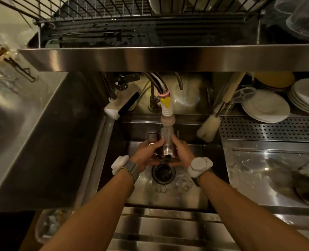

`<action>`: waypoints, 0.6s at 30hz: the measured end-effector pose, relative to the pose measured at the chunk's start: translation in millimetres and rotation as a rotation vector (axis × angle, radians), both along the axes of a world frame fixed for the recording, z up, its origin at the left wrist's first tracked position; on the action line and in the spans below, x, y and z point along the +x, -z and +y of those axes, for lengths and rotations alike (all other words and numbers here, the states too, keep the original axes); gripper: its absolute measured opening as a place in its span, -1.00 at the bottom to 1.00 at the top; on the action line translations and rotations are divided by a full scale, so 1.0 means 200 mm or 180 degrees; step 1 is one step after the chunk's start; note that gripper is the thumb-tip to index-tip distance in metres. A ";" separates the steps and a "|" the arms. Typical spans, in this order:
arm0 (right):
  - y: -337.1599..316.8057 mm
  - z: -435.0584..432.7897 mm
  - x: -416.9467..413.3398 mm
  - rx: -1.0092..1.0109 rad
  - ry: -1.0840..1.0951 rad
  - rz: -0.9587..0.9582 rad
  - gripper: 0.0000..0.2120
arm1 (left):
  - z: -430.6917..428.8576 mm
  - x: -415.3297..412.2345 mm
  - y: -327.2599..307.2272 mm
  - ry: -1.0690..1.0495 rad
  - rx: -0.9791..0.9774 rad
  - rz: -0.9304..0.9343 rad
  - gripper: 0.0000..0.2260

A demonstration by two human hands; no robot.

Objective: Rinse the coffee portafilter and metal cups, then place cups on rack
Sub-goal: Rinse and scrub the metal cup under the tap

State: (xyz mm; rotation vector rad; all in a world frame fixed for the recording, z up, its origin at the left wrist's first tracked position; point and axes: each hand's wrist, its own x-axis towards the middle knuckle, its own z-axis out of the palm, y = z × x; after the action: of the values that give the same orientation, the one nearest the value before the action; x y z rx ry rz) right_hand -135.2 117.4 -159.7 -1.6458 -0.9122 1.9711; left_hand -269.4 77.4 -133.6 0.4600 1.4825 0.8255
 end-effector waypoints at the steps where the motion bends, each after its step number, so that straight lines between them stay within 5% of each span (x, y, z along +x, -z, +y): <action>1: 0.00 0.00 0.00 0.0037 0.0106 0.0018 -0.34 | 0.02 0.02 -0.01 -0.0177 0.0066 -0.0043 -0.86; 3: 0.00 -0.02 0.01 0.0305 0.0221 -0.0048 -0.43 | 0.05 0.06 -0.03 -0.0509 0.0131 -0.0113 -0.83; 9: -0.01 -0.05 0.06 0.1436 -0.0032 -0.0468 -0.19 | 0.04 0.13 -0.03 -0.0408 0.0023 -0.0401 -0.57; 13: 0.00 -0.03 0.06 0.1317 -0.0471 -0.0501 -0.19 | 0.01 0.06 -0.03 -0.0280 -0.0054 -0.0234 -0.51; 18: 0.01 0.01 0.00 0.0811 -0.0285 -0.0210 -0.45 | 0.02 0.02 -0.02 -0.0414 0.0342 0.0648 -0.79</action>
State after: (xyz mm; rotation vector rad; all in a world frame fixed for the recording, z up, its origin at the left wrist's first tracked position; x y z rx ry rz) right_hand -135.9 119.2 -161.2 -1.5553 -1.2260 1.7789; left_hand -266.3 81.8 -129.7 0.5449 1.6747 0.9877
